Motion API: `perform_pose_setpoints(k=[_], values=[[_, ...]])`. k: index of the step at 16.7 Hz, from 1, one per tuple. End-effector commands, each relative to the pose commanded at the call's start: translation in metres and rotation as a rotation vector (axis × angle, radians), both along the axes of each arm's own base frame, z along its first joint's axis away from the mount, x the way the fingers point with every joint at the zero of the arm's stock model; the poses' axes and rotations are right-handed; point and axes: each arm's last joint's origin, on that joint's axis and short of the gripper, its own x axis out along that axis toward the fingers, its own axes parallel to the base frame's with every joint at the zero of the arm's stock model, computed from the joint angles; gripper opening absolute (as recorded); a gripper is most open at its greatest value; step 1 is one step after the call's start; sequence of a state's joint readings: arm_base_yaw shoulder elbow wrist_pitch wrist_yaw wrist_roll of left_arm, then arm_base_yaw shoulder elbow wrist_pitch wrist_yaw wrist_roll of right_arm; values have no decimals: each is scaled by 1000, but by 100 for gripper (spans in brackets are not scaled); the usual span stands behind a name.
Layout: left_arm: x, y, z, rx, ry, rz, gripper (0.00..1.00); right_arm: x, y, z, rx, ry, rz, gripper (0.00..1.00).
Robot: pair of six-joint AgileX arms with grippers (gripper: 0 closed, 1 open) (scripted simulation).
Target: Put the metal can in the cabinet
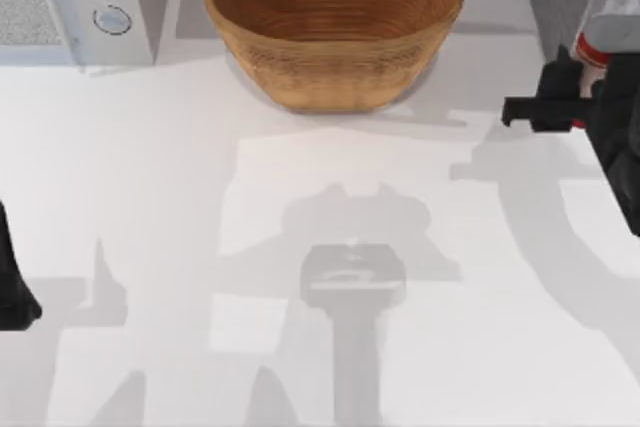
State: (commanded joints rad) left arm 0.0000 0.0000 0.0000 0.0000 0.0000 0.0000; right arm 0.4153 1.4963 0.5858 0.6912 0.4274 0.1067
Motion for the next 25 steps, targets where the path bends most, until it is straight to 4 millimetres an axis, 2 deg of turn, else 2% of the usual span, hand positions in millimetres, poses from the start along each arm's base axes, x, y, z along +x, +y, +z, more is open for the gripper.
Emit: perform_pose_setpoints(k=[5,8,12,16,18,20,25], values=[[0,0,0,0,0,0,100,-2,-2,0,1,4,1,0],[0,0,0,0,0,0,100,-14,-15,8,3,2,6,0],[0,0,0,0,0,0,100,-51,-46,26,15,-31,9,0],[0,0,0,0,0,0,100,-108,-79,38,34,-141,6,0],[0,0,0,0,0,0,100,-134,-92,32,33,-194,6,0],[0,0,0,0,0,0,100,-152,-100,18,24,-217,7,0],[0,0,0,0,0,0,100,-170,-109,-18,0,-205,10,0]])
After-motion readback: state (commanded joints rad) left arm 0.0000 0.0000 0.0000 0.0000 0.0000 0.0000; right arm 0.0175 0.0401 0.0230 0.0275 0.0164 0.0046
